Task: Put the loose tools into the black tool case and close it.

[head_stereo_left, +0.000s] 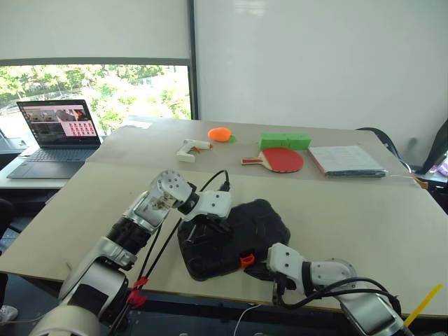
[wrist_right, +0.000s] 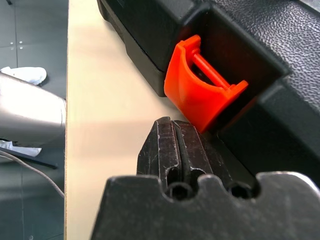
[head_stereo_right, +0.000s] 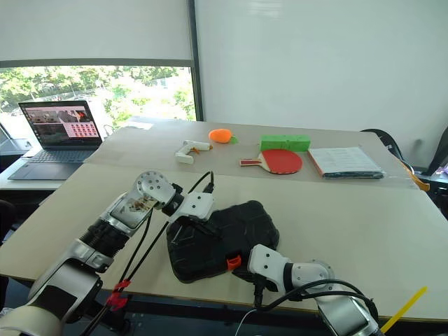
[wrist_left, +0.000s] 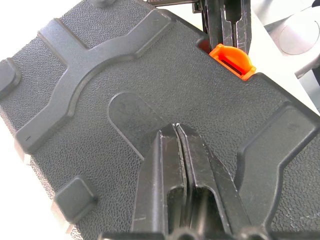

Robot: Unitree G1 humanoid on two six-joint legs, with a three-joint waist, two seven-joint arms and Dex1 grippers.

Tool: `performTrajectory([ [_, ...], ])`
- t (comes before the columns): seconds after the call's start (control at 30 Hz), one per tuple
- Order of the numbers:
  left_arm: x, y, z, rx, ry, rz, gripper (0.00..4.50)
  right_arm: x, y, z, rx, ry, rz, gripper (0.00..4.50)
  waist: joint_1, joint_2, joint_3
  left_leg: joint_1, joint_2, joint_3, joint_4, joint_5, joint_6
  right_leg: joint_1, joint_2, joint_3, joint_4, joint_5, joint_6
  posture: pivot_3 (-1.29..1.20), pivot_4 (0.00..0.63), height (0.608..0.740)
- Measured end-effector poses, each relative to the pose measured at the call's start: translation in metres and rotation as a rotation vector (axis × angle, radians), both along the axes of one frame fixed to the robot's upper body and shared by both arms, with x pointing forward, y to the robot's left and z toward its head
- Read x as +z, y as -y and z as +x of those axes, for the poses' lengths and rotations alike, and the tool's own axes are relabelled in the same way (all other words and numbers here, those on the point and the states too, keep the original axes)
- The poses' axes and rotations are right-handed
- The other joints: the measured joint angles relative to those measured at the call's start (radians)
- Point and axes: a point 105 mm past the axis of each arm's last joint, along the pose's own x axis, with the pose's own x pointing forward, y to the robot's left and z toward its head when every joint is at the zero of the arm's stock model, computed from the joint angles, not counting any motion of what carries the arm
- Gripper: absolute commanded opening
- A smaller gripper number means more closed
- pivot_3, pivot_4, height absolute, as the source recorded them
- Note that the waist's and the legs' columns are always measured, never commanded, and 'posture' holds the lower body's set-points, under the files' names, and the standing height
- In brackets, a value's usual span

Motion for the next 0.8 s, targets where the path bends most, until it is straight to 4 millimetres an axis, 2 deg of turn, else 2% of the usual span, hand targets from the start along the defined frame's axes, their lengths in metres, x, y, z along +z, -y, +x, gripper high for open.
performTrajectory([
  [0.17,0.0,0.003,0.001,0.004,-0.014,-0.021,0.07,0.003,0.004,-0.003,-0.014,-0.018,0.02,0.0,0.003,0.0,0.0,-0.002,0.0,0.0,0.0,0.0,0.0,-0.001,-0.001,0.0,0.0,-0.001,-0.001,0.0,0.15,0.736],
  [0.2,0.0,0.004,0.001,0.008,-0.02,-0.032,0.58,0.007,0.005,-0.005,-0.012,-0.019,0.029,0.57,0.005,0.0,0.0,-0.003,-0.001,0.0,0.0,0.0,0.0,-0.002,-0.001,0.0,0.0,-0.001,-0.001,0.0,0.15,0.736],
  [0.23,0.001,0.005,0.001,0.021,-0.041,-0.048,0.59,0.011,0.008,-0.007,-0.009,-0.023,0.037,0.6,0.006,0.0,0.0,-0.005,-0.001,0.0,0.0,0.0,0.0,-0.004,-0.001,0.0,0.0,0.0,0.001,0.0,0.15,0.736],
  [0.27,0.004,0.005,0.002,0.046,-0.071,-0.07,1.01,0.016,0.011,-0.011,-0.004,-0.032,0.047,1.06,0.008,0.0,0.0,-0.007,-0.001,0.0,0.0,0.0,0.0,-0.006,-0.001,0.0,0.0,0.001,0.003,0.0,0.15,0.736],
  [0.33,0.008,-0.003,0.005,0.131,-0.19,-0.118,1.57,0.041,0.027,-0.017,-0.016,-0.058,0.09,1.62,0.004,0.002,0.003,-0.011,-0.001,-0.001,0.0,-0.001,0.002,-0.009,-0.001,0.0,-0.001,0.001,0.003,0.0,0.15,0.736],
  [0.4,0.018,-0.024,0.011,0.227,-0.237,-0.153,2.23,0.064,0.05,-0.013,-0.072,-0.061,0.108,2.21,-0.005,0.002,0.007,-0.016,-0.001,-0.001,0.0,-0.001,0.002,-0.015,-0.001,0.001,0.0,0.002,0.003,0.0,0.15,0.736],
  [0.47,0.033,-0.047,0.014,0.302,-0.238,-0.196,2.89,0.086,0.072,-0.011,-0.122,-0.065,0.123,2.87,-0.009,0.0,0.009,-0.017,0.0,-0.003,-0.003,-0.001,0.002,-0.018,0.0,0.0,0.001,0.004,-0.005,0.0,0.15,0.736],
  [0.53,0.045,-0.07,0.009,0.347,-0.225,-0.228,3.6,0.103,0.085,-0.012,-0.127,-0.089,0.146,3.61,-0.012,0.0,0.009,-0.017,0.0,-0.003,-0.008,-0.001,0.002,-0.021,0.0,0.002,0.001,0.004,-0.006,0.0,0.15,0.736],
  [0.6,0.056,-0.104,0.001,0.442,-0.221,-0.256,4.42,0.124,0.107,-0.009,-0.175,-0.099,0.165,4.31,-0.018,0.0,0.009,-0.017,0.0,-0.003,-0.013,-0.001,0.002,-0.023,0.0,0.001,0.0,0.004,-0.007,0.0,0.15,0.736],
  [0.63,0.061,-0.116,-0.002,0.482,-0.222,-0.269,4.49,0.132,0.114,-0.008,-0.191,-0.097,0.175,4.46,-0.016,0.0,0.01,-0.017,0.0,-0.003,-0.013,-0.001,0.002,-0.023,0.0,0.0,0.0,0.003,-0.008,0.0,0.15,0.736],
  [0.7,0.068,-0.129,-0.011,0.524,-0.23,-0.298,4.49,0.138,0.121,-0.01,-0.187,-0.119,0.185,4.46,-0.011,-0.001,0.01,-0.017,0.0,-0.002,-0.014,-0.001,0.002,-0.023,0.0,-0.001,-0.001,0.003,-0.008,0.0,0.15,0.736],
  [0.8,0.076,-0.153,-0.025,0.629,-0.259,-0.344,4.49,0.137,0.13,-0.014,-0.169,-0.184,0.175,4.46,-0.001,-0.001,0.012,-0.019,-0.001,-0.001,-0.013,-0.001,0.002,-0.024,-0.002,-0.001,-0.001,0.002,-0.008,0.0,0.15,0.736],
])
